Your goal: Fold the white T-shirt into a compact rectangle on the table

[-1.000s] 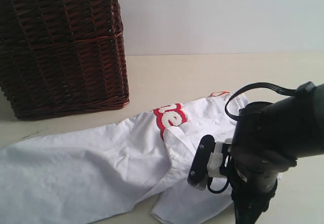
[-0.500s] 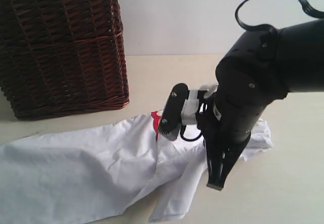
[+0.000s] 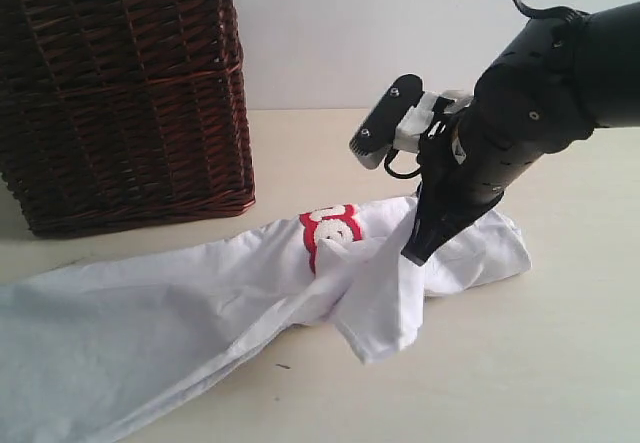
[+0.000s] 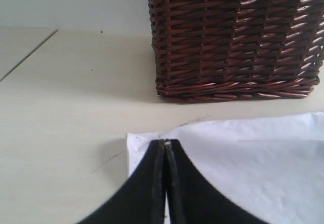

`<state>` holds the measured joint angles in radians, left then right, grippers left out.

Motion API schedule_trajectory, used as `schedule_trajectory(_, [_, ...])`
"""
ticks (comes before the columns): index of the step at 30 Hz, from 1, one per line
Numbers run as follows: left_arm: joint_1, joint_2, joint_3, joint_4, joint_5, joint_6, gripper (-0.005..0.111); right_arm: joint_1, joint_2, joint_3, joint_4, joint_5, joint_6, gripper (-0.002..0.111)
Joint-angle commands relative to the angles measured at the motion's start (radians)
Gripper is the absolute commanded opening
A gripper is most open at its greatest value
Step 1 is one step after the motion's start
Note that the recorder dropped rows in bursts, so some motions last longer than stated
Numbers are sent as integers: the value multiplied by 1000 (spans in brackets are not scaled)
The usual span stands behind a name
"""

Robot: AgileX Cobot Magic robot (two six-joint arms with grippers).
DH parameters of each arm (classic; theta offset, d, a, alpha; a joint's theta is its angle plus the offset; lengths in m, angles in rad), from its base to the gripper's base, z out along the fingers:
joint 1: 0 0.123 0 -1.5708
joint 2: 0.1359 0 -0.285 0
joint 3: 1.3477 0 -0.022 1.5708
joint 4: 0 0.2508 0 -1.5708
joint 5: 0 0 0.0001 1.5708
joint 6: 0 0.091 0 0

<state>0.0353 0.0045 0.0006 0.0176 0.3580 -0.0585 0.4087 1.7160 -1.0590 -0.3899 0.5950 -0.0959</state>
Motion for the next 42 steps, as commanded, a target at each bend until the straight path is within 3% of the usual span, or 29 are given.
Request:
schedule_trajectory(1, [4, -4, -1, -7, -7, 2, 0, -39, 80, -6, -13, -83, 96, 19])
schedule_trajectory(8, [4, -4, -1, -7, -7, 2, 0, -39, 176, -6, -10, -103, 127, 25])
schedule_trajectory(16, [4, -4, -1, -7, -7, 2, 0, -39, 65, -6, -15, -77, 154, 40])
schedule_trajectory(22, [4, -4, -1, -7, -7, 2, 0, -39, -21, -6, -280, -71, 539, 43])
schedule_trajectory(25, [4, -4, -1, -7, -7, 2, 0, -39, -33, -6, -319, -13, 612, 43])
schedule_trajectory(27, [4, -4, -1, -7, -7, 2, 0, -39, -33, -6, -258, 48, 560, 43])
schedule_trajectory(36, [4, -4, -1, -7, -7, 2, 0, -37, -110, 3, 544, 84, -41, 43])
schedule_trajectory(38, [4, -4, -1, -7, -7, 2, 0, -37, -107, 24, 617, 123, -95, 43])
schedule_trajectory(42, [4, -4, -1, -7, -7, 2, 0, -37, -71, 91, 560, 112, -85, 41])
